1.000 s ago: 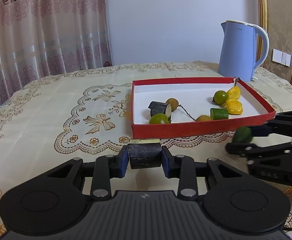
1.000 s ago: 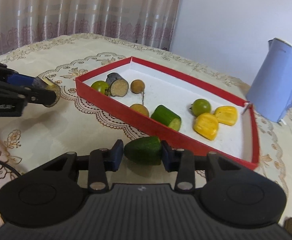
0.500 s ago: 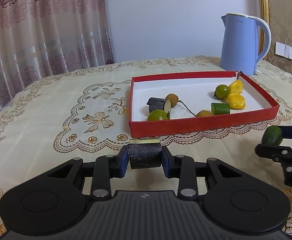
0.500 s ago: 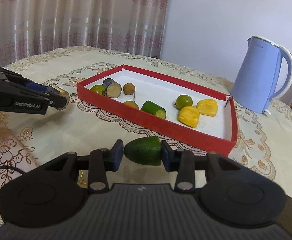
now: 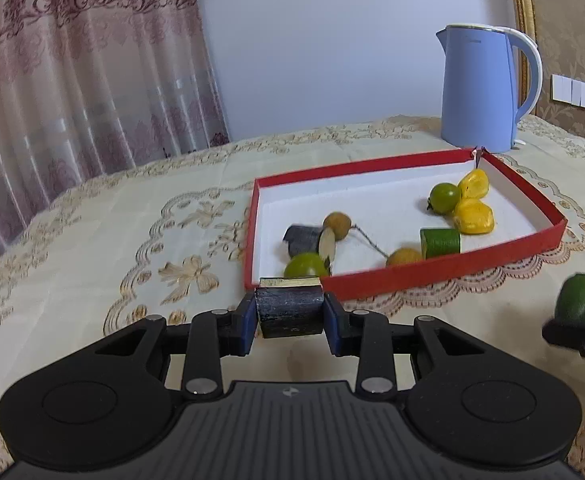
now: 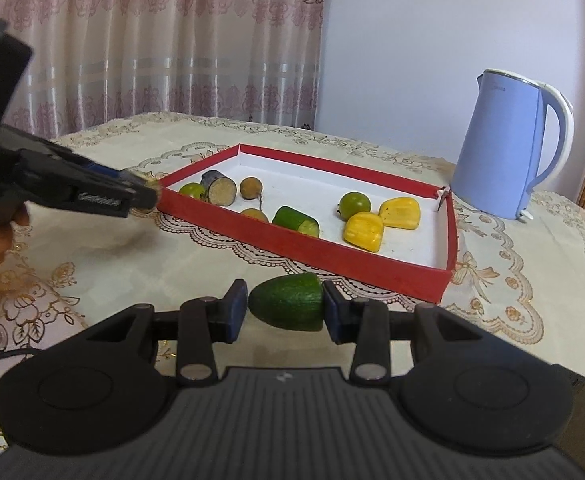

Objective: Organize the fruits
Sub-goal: 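Carry the dark eggplant piece over the tray with the left gripper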

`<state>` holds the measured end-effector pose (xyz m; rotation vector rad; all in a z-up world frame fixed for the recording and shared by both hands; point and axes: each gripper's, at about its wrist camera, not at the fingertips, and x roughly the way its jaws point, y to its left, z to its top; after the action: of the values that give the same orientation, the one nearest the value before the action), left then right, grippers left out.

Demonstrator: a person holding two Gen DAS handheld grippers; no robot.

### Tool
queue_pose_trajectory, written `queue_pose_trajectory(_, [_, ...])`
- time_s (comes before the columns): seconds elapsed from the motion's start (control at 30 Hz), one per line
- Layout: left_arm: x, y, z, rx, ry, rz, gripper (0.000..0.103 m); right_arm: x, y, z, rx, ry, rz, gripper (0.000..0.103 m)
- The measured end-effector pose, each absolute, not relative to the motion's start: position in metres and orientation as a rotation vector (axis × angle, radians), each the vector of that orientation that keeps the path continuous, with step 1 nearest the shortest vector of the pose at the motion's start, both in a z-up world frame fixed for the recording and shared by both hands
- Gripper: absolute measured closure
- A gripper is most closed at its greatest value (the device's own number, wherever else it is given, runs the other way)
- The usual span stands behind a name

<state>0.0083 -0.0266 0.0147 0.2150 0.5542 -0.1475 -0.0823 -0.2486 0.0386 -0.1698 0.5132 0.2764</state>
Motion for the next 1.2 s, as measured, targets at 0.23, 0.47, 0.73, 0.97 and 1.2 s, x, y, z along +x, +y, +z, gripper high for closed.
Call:
queue_pose_trajectory(0.23, [0.031, -0.044, 0.025, 0.244, 0.534, -0.147, 0.07, -0.083, -0.251, 0.039, -0.159, 0.508, 0.277, 0.065])
queue_pose_trajectory(0.47, [0.061, -0.067, 0.029, 0.299, 0.523, -0.131, 0.069, -0.085, -0.254, 0.039, -0.15, 0.505, 0.28, 0.065])
queue_pose_trajectory(0.73, [0.101, -0.087, 0.022, 0.326, 0.556, -0.107, 0.069, -0.086, -0.257, 0.037, -0.142, 0.507, 0.277, 0.065])
queue_pose_trajectory(0.97, [0.128, -0.103, 0.013, 0.365, 0.576, -0.091, 0.069, -0.087, -0.261, 0.035, -0.12, 0.511, 0.279, 0.065])
queue_pose_trajectory(1.2, [0.141, -0.119, 0.006, 0.386, 0.57, -0.092, 0.069, -0.084, -0.261, 0.033, -0.112, 0.515, 0.275, 0.065])
